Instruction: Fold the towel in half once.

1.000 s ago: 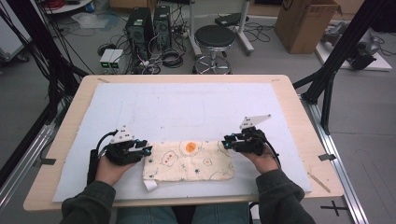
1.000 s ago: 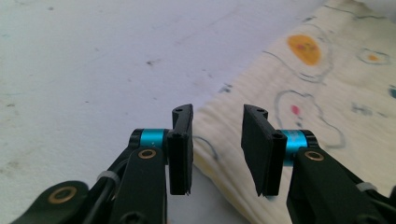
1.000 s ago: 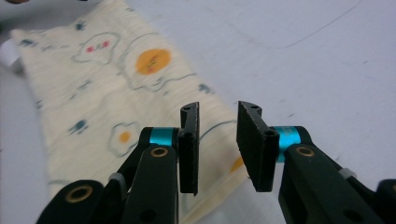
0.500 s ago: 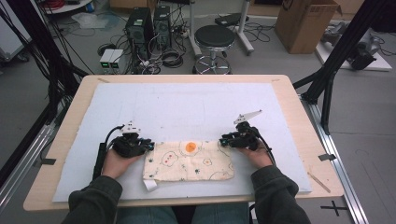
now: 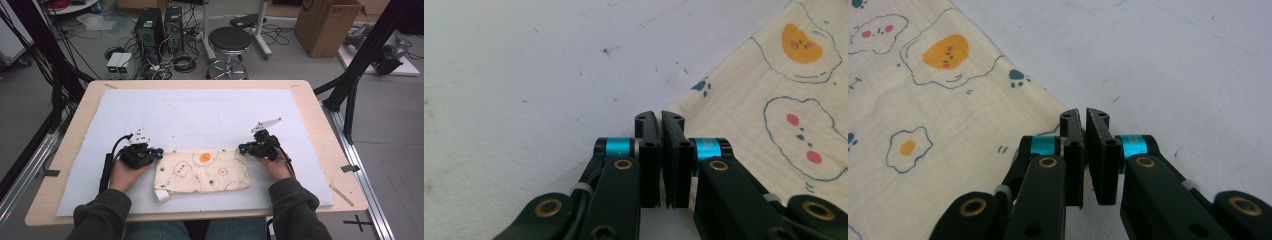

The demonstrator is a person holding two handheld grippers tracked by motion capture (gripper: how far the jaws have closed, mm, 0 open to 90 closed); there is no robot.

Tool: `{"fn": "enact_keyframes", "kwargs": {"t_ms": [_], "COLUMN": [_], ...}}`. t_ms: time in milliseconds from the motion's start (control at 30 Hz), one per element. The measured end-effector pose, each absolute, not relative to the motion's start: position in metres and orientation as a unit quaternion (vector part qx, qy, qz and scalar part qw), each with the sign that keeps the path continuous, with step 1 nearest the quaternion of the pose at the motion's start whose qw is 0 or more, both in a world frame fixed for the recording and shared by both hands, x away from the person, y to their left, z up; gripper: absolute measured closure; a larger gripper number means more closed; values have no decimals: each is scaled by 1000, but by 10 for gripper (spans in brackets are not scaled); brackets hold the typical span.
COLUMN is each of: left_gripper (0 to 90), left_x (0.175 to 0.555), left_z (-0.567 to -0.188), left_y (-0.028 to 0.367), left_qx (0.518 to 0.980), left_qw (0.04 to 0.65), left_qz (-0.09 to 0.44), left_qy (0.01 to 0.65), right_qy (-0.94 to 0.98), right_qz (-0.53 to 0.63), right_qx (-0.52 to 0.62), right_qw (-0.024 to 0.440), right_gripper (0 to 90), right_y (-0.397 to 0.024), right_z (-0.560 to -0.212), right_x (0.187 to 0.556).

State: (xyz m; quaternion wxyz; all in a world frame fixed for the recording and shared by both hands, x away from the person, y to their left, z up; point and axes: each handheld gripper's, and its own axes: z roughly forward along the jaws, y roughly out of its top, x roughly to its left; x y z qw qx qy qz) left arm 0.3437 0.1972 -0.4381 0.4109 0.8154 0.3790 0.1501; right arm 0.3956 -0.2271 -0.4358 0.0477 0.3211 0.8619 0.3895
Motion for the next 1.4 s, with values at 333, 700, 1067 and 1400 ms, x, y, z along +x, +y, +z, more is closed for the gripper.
{"fn": "enact_keyframes", "kwargs": {"t_ms": [333,700,1067,1400], "left_gripper": [860,860,858,858], "left_x": [352,378,390,403], "left_z": [-440,-436,-442,-430], "left_y": [197,195,200,201], "left_qx": [805,800,785,783], "left_qw": [421,416,430,432], "left_qz": [160,159,144,148], "left_qy": [386,402,422,422], "right_qy": [853,838,836,829], "right_qz": [404,416,411,416], "right_qx": [326,349,360,370], "right_qw": [58,56,49,48], "right_gripper": [858,857,856,856], "right_y": [-229,-230,-226,-224], "right_z": [-435,-436,-442,-436], "right_x": [399,420,433,441]}}
